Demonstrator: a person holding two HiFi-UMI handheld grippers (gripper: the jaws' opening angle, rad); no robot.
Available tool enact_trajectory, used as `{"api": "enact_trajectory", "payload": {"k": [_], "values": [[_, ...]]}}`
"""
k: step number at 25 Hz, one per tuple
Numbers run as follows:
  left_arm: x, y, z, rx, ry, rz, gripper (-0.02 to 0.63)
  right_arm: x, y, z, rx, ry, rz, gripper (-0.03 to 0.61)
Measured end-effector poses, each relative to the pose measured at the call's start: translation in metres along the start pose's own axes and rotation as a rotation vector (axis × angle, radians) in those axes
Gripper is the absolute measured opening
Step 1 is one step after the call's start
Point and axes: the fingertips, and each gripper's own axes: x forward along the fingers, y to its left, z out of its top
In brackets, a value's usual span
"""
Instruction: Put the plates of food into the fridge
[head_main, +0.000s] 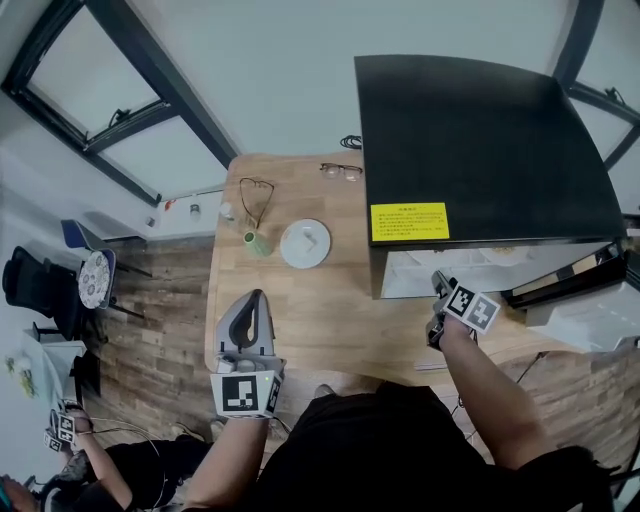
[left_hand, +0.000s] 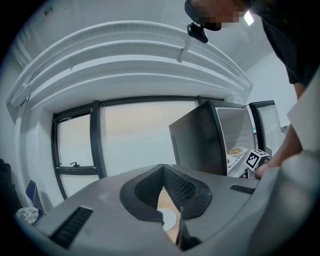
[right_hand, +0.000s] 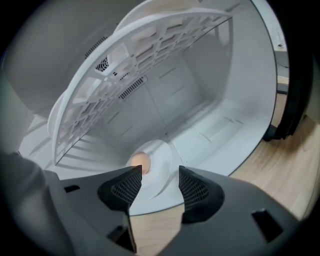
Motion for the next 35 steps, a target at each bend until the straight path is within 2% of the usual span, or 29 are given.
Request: {"api": "enact_trajectory", "payload": {"k": [5,11,13,14,16,20,23,29,35], "values": [[-0.004,-0.009,-0.002,-0.019,-0.012,-0.031,0.003,-0.029,0.000,0.004,-0.019,-0.065,0.017,0.230],[-0.011,-0.023,-0.005,-0.077,-0.026,-0.071,0.003,-0.068,0.017,0.008,-0.020,-0.130,0.139,0.224],[-0.013,-0.031,-0.008,-0.122,-0.019,-0.095,0.003,-0.087,0.030,0.011,-0.058,-0.162,0.203,0.181],[-0.014,-0.036,-0.008,-0.133,-0.023,-0.111,0.003,-0.097,0.037,0.013,-0.094,-0.182,0.234,0.123],[-0.017,-0.046,-0.008,-0.136,-0.034,-0.146,0.003,-0.116,0.051,0.017,-0.201,-0.225,0.267,0.068],[-0.026,-0.047,-0.015,-0.127,-0.022,-0.182,0.003,-0.153,0.079,0.021,-0.436,-0.313,0.256,0.041],[-0.032,-0.043,-0.022,-0.107,-0.009,-0.197,0.003,-0.175,0.098,0.020,-0.535,-0.369,0.252,0.035],[-0.044,-0.030,-0.036,-0.101,0.009,-0.196,0.003,-0.191,0.111,0.015,-0.576,-0.381,0.225,0.021],[-0.045,-0.023,-0.028,-0.089,-0.009,-0.200,0.003,-0.198,0.111,0.019,-0.595,-0.397,0.186,0.021]]}}
